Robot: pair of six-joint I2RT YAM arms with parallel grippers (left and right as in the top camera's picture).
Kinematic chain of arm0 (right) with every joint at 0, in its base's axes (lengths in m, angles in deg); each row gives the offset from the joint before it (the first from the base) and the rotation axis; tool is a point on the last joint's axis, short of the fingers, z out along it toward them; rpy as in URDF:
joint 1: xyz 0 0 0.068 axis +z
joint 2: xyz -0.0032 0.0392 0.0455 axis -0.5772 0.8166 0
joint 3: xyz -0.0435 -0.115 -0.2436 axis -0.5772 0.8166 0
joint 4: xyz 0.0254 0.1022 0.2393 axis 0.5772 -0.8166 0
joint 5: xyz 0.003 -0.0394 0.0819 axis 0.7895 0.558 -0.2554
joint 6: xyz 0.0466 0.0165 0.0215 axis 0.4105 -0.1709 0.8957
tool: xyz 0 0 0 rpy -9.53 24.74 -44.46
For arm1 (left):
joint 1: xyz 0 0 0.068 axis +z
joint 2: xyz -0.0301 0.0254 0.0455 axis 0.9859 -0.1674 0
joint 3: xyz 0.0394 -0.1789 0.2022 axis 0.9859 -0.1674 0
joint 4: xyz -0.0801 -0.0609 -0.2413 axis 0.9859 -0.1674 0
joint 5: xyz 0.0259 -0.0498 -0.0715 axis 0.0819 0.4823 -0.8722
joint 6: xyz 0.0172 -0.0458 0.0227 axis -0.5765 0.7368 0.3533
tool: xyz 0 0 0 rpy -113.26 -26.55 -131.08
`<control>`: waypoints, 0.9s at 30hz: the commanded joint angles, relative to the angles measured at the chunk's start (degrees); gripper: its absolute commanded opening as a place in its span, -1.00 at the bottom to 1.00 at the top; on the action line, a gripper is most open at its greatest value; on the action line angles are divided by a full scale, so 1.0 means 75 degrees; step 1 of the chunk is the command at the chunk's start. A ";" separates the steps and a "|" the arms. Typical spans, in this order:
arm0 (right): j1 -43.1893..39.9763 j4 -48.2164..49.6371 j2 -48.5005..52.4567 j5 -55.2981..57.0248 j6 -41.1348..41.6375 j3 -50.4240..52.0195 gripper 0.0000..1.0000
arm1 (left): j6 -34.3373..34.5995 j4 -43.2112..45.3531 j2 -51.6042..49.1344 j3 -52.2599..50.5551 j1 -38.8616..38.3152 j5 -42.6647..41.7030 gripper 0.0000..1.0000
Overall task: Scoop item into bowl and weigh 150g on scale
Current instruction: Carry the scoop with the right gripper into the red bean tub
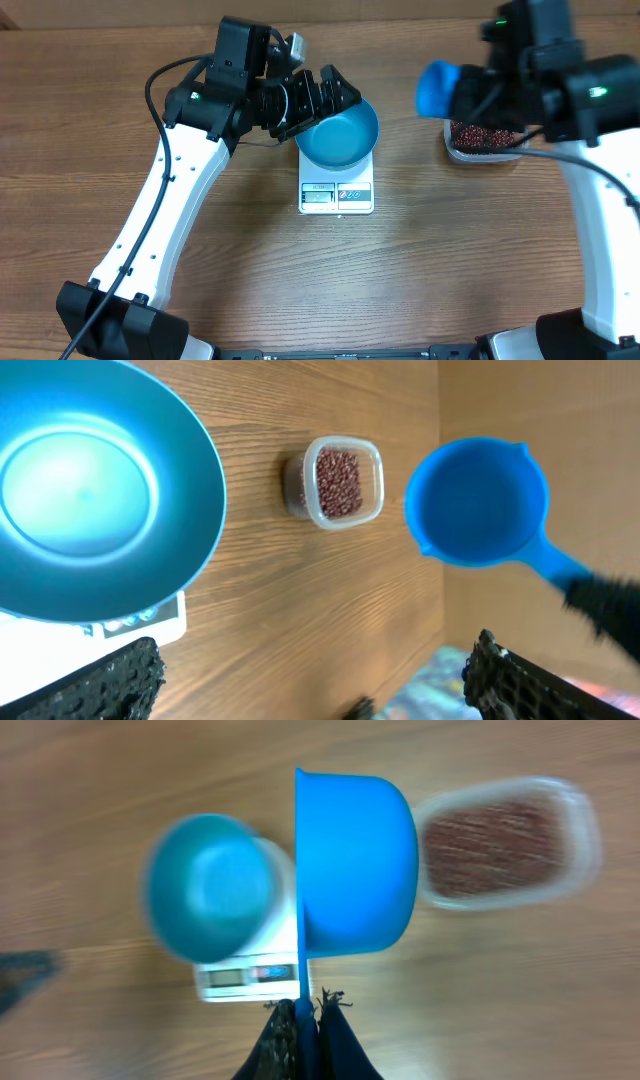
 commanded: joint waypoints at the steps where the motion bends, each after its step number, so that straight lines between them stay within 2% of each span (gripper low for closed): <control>1: -0.0656 -0.0356 0.0015 0.0437 -0.1201 -0.0178 -0.93 | -0.1507 -0.0149 0.0047 -0.0003 -0.0017 0.0064 0.99; 4: -0.1049 -0.0568 0.0245 0.0886 -0.2022 -0.0178 -0.92 | -0.1839 -0.0414 0.0047 -0.0003 -0.0020 0.0251 0.95; 11: -0.1271 -0.0423 0.1116 0.1527 -0.3515 -0.0178 -0.93 | -0.1839 -0.0994 0.0047 -0.0003 -0.0055 0.1008 0.96; 15: -0.1271 -0.0428 0.1626 0.2183 -0.3824 -0.0175 -0.92 | -0.1842 -0.1145 0.0047 -0.0003 -0.0073 0.1090 0.94; 27: -0.1274 -0.0242 0.2818 0.2506 -0.3981 -0.0169 -0.92 | -0.1894 -0.1268 0.0047 -0.0006 -0.0076 0.1110 0.89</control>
